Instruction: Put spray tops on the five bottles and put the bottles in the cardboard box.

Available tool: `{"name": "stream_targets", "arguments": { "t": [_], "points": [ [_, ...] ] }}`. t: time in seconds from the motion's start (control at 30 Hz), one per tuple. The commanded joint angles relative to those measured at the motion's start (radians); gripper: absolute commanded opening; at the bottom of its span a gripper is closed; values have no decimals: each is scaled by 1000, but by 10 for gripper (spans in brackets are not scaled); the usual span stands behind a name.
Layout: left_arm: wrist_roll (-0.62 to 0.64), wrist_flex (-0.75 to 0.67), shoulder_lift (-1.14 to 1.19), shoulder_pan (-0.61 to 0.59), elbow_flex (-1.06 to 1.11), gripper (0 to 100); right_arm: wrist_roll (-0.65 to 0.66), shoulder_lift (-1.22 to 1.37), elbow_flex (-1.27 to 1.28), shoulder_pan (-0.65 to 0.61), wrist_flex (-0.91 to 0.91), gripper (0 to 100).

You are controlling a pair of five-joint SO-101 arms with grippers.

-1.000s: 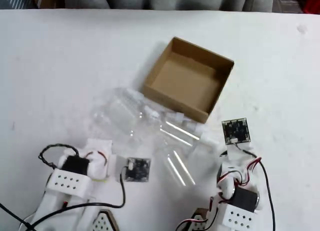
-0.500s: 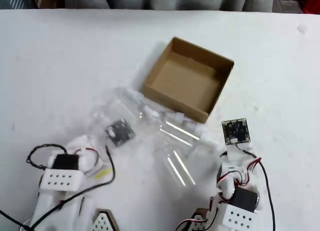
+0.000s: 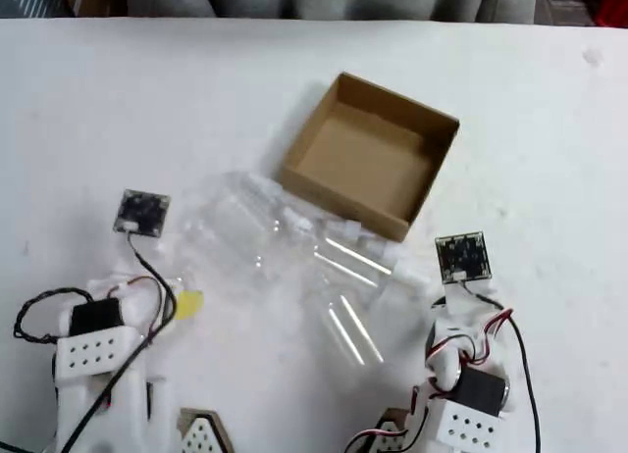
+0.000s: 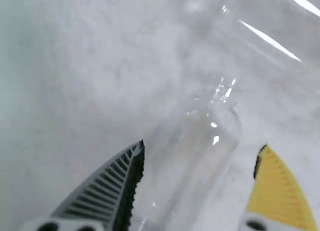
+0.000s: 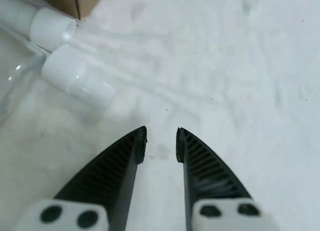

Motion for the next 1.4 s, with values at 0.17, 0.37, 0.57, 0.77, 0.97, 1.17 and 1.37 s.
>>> {"name": "stream_targets", "arguments": {
  "t": [0.17, 0.37, 0.57, 0.77, 0.97, 1.17, 1.37],
  "points": [
    [-101, 141, 1, -19, -216, 343, 11, -5, 8, 5, 10, 67],
    [-437, 328, 1, -13, -342, 344, 11, -5, 8, 8, 10, 67],
    [-629, 526, -1, 61, -410, 344, 11, -5, 8, 7, 10, 67],
    [-548, 479, 1, 228, -400, 344, 11, -5, 8, 7, 12, 67],
    [-528, 339, 2, 225, -344, 344, 11, -5, 8, 7, 18, 67],
    [-566, 290, 12, 203, -358, 369, 11, -5, 8, 7, 19, 67],
    [-546, 284, 182, 183, -474, 369, 11, -5, 8, 7, 19, 67]
  ]
}}
